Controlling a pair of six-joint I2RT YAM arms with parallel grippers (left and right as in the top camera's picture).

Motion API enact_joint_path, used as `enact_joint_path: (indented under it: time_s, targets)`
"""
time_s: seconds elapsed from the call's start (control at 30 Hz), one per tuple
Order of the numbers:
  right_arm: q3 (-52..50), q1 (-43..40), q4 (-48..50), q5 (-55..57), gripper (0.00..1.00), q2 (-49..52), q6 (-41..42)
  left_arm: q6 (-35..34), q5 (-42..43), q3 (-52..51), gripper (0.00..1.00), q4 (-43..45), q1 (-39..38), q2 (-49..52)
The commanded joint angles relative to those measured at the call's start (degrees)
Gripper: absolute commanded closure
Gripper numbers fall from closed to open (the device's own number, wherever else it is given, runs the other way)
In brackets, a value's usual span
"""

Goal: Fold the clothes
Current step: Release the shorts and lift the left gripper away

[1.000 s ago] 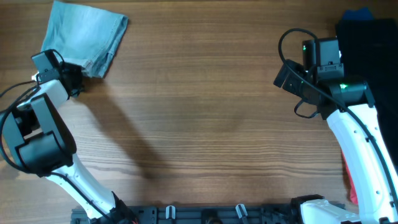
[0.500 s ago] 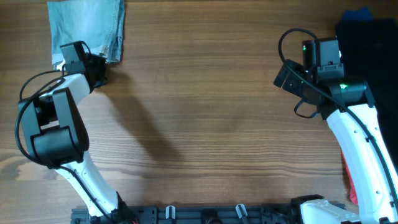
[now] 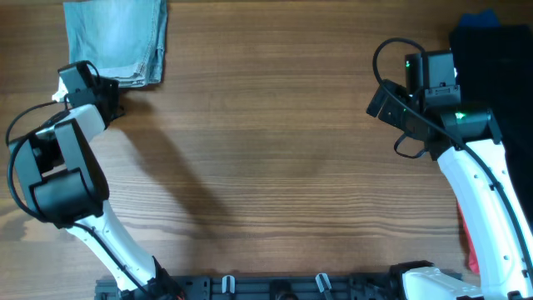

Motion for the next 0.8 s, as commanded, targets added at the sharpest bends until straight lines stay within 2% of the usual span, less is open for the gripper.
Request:
enact_joint_path:
  time_s: [0.0,0.13,0.33,0.4,0.43,0.5,0.53,0.6,0.67,0.77]
  targets:
    - [0.15,-0.17,0.17,0.37,0.00,0.44,-0.26,1.38,-1.44,-0.83,0.96,1.36,0.31,1.55]
    - [0.15,-0.17,0.17,0.37,0.00,0.44,-0.26,4.11,-1.46,-0.83,0.96,4.61,0.42,1.55]
    - [0.15,-0.17,0.33,0.37,0.00,0.44,-0.26,4.44,-2.69,-0.83,0.96,4.11,2.64,1.53]
    - [0.15,-0.17,0.35,0.37,0.00,0.44,-0.26,7.67,-2.69,-0.83,0.96,3.76,3.21,1.51]
    - [0.15,-0.17,0.35,0.37,0.00,0.44,-0.26,10.36,-2.62,-0.81,0.82,3.48,3.21,1.16]
    - [0.15,-0.17,0.35,0.37,0.00,0.44,-0.26,12.13,-0.44,-0.81,0.67,0.81,3.21,-1.27]
    - [0.15,-0.17,0.35,0.37,0.00,0.44,-0.26,12.13,0.81,-0.81,0.63,-0.46,3.21,-2.86]
    - [0.15,-0.17,0.35,0.37,0.00,0.44,-0.28,12.13,3.74,-0.81,0.62,-3.91,3.21,-7.08]
    - [0.15,-0.17,0.35,0.37,0.00,0.44,-0.28,12.13,4.20,-0.81,0.46,-9.64,3.21,-12.70]
    - [0.15,-0.17,0.35,0.37,0.00,0.44,-0.28,12.13,4.17,-0.81,0.43,-17.03,3.26,-20.09]
